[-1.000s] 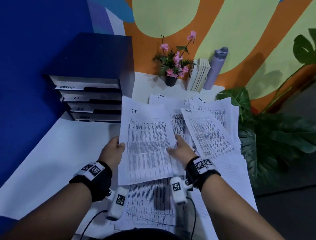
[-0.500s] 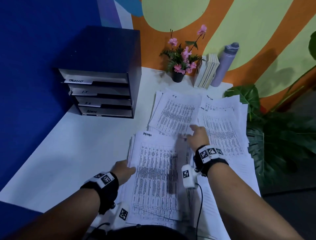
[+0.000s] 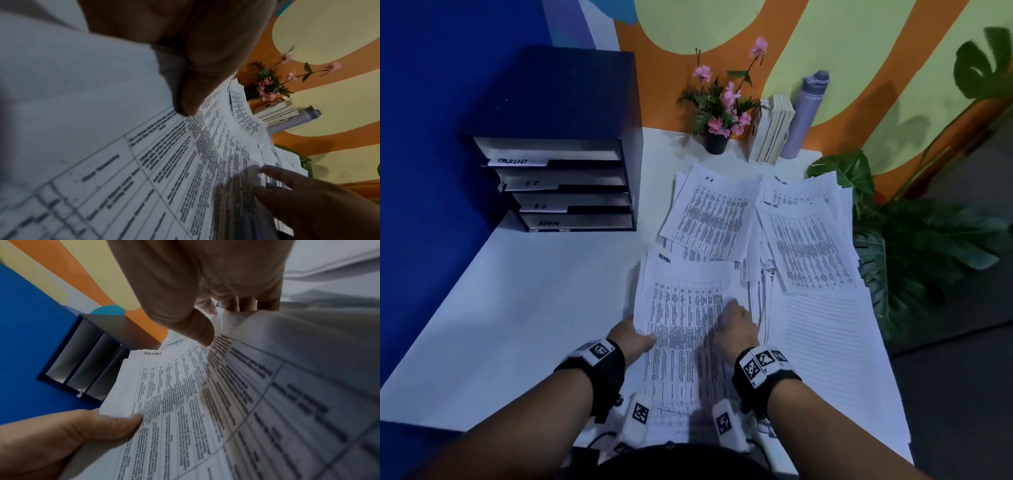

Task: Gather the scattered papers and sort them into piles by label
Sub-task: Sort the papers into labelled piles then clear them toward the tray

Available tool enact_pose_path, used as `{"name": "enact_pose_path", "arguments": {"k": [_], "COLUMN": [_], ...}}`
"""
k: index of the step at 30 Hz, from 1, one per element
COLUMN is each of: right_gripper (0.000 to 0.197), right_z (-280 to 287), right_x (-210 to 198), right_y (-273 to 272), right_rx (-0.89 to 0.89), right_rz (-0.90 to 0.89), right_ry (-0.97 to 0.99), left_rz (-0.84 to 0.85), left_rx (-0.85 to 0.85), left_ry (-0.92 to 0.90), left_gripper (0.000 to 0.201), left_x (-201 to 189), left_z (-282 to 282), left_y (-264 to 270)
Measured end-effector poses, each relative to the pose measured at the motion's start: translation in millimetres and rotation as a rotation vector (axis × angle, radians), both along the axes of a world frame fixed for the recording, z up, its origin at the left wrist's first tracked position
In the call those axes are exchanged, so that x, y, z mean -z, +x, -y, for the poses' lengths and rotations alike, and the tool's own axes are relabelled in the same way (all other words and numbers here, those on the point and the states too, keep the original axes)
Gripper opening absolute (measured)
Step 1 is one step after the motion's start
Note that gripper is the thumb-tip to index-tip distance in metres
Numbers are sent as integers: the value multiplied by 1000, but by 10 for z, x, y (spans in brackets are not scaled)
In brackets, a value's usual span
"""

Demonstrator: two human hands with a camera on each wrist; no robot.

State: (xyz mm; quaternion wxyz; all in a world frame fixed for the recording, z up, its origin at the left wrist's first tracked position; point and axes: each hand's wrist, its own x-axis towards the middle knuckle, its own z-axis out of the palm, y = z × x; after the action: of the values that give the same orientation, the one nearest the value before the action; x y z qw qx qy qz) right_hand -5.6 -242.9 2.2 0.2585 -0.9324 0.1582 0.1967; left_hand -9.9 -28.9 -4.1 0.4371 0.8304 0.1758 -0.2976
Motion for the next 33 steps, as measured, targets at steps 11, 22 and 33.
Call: {"name": "enact_pose_path", "arguments": {"k": [11, 22, 33], "right_gripper": [36, 88, 97], "right_z": [-521, -946, -1008], "right_x": [-154, -253, -442], "right_y": [-95, 181, 190], "right_rx": [-33, 391, 433], "right_rz": [-131, -130, -38], "right_ry": [254, 870, 1047], "left_rz": [138, 394, 667], "left_rx": [-37, 114, 115], "left_ry": [-36, -23, 337], "left_gripper": [44, 40, 22], "left_x": [-780, -1366, -1541], "left_z": [-1015, -1477, -1725], "left_y": [-300, -354, -279]}}
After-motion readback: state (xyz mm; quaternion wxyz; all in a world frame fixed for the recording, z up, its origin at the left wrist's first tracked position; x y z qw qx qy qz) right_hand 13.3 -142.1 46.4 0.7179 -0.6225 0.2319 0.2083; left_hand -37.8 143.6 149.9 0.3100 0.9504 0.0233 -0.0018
